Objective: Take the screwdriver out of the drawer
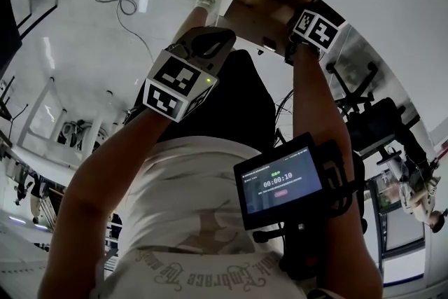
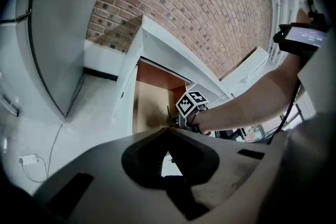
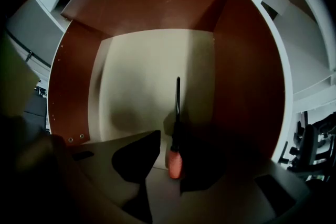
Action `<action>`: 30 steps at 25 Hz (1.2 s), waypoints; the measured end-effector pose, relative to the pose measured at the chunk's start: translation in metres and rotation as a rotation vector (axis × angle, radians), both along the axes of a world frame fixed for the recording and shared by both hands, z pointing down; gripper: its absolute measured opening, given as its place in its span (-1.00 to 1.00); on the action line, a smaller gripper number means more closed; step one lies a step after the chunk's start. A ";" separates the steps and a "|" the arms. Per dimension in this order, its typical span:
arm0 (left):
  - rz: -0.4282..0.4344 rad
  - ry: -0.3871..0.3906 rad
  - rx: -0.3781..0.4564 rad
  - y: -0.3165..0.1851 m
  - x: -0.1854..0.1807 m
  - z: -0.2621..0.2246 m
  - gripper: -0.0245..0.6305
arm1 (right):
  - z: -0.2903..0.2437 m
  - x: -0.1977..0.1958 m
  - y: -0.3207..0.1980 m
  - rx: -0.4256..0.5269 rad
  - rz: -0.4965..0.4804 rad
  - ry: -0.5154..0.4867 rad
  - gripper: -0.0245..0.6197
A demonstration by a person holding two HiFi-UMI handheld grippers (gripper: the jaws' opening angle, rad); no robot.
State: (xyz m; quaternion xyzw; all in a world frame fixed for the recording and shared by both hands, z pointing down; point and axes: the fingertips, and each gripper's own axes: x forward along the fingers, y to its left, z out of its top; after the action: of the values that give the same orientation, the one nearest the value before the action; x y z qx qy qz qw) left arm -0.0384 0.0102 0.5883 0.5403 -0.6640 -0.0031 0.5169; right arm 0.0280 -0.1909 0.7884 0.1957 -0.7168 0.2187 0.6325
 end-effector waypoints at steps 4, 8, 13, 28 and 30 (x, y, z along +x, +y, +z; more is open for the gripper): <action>0.006 -0.003 0.005 -0.002 0.001 -0.001 -0.87 | 0.005 0.005 -0.006 0.024 0.035 0.044 -0.54; 0.002 0.010 -0.002 0.003 -0.010 0.010 -0.87 | 0.022 0.000 -0.005 0.038 0.036 0.086 -0.54; 0.005 0.011 -0.008 0.002 -0.005 -0.003 -0.87 | 0.010 0.003 -0.010 0.029 0.033 0.065 -0.57; 0.050 0.014 0.005 0.001 -0.004 -0.007 -0.87 | 0.003 -0.008 0.015 -0.067 -0.097 -0.031 -0.71; 0.057 0.011 0.003 0.002 -0.005 -0.004 -0.87 | 0.004 -0.010 0.016 -0.070 -0.106 -0.046 -0.71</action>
State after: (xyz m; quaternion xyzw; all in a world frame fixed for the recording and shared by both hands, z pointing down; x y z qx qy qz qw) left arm -0.0435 0.0119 0.5838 0.5597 -0.6456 0.0077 0.5194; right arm 0.0184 -0.1747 0.7926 0.1303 -0.7323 0.2144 0.6331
